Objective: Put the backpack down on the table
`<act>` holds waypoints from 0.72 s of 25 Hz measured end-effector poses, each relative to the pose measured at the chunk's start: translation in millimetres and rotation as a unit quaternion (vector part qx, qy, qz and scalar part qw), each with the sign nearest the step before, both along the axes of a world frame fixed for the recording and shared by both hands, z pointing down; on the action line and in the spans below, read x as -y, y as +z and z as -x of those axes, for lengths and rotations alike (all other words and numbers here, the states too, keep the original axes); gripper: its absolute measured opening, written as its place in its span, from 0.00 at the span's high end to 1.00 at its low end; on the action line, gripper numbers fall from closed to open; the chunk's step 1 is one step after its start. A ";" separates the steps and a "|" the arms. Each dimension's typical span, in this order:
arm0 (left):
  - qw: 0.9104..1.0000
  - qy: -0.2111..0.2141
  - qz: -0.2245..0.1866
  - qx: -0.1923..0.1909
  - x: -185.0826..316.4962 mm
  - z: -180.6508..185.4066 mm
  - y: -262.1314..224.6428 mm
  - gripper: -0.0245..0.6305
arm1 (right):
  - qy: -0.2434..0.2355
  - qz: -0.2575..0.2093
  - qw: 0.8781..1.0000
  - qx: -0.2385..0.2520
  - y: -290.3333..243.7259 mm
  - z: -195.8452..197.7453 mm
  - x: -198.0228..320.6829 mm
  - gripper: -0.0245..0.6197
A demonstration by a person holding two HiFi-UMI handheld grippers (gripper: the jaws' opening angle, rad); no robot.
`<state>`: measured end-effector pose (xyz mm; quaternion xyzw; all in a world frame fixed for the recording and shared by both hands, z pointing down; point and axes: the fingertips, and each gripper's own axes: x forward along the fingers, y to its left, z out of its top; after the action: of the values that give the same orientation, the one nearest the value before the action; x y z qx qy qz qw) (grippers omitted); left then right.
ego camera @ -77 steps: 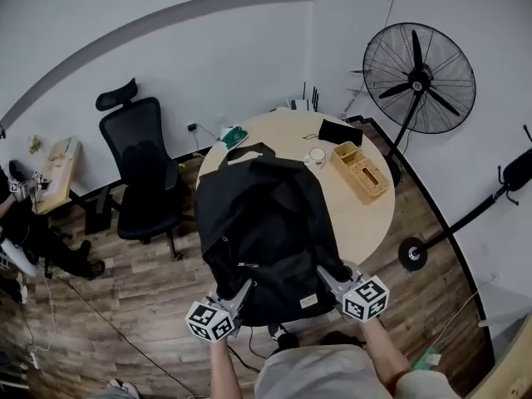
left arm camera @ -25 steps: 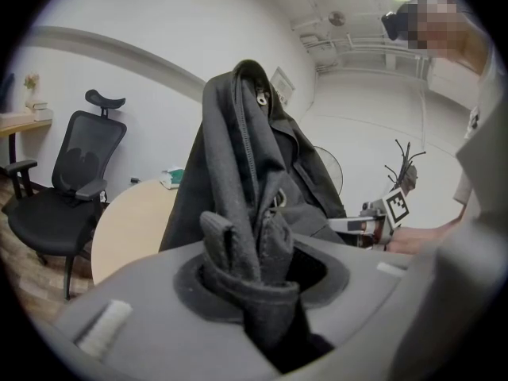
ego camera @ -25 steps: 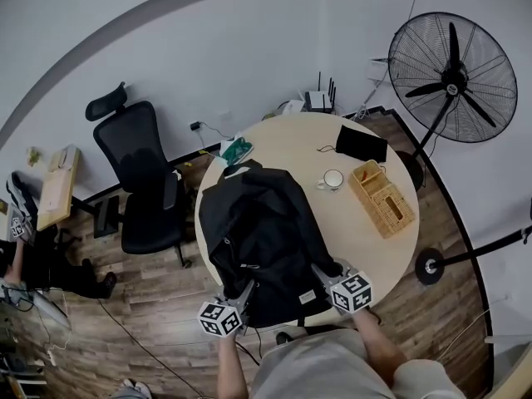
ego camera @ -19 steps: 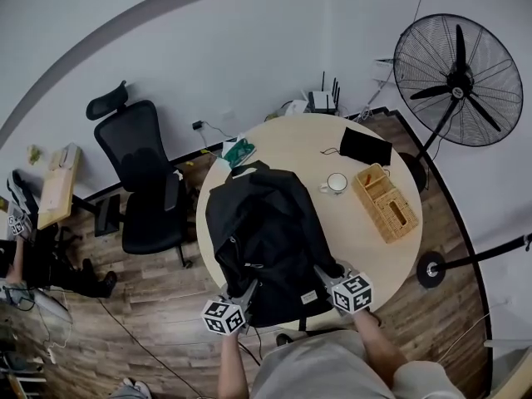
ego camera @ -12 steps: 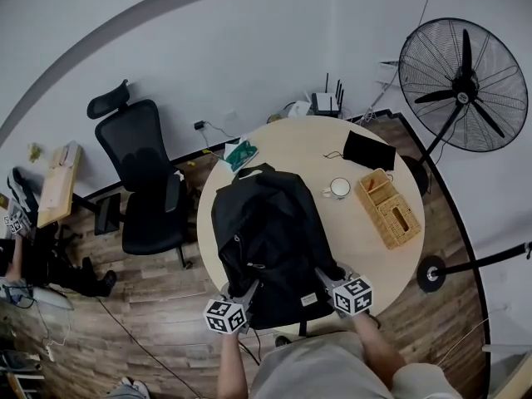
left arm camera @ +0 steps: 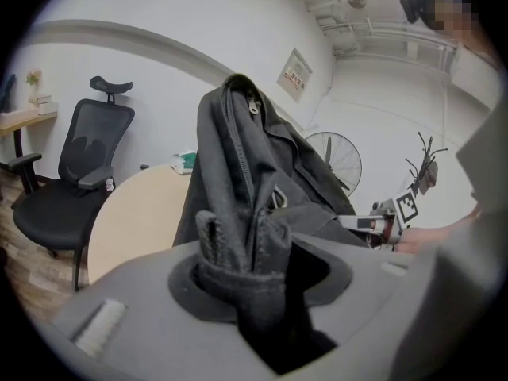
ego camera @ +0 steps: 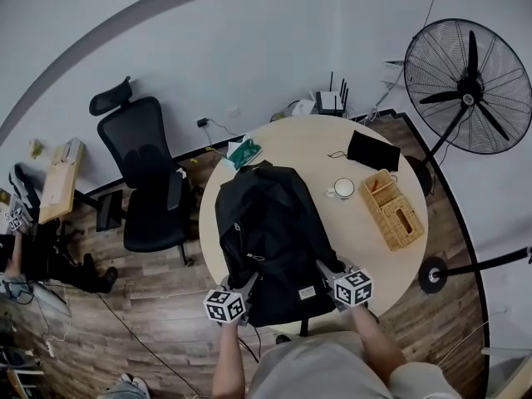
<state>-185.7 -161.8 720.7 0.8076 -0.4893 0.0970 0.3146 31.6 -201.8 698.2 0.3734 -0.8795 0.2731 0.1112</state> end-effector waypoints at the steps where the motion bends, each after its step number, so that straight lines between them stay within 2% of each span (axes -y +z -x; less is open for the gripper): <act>1: 1.000 -0.001 0.004 -0.002 1.5 0.7 2.1 0.63 | 0.001 0.002 1.000 0.001 1.7 0.3 1.9 0.90; 9: 0.999 -0.004 0.044 -0.010 18.2 8.6 16.2 0.61 | 0.005 0.036 0.999 0.002 17.9 7.3 19.1 0.90; 18: 0.997 -0.016 0.079 -0.011 31.3 12.9 31.2 0.57 | 0.003 0.097 0.995 0.024 34.9 8.4 34.0 0.89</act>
<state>-198.6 -193.1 751.9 0.7733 -0.4893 0.1212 0.3846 23.1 -235.8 733.1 0.3570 -0.8500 0.3665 0.1254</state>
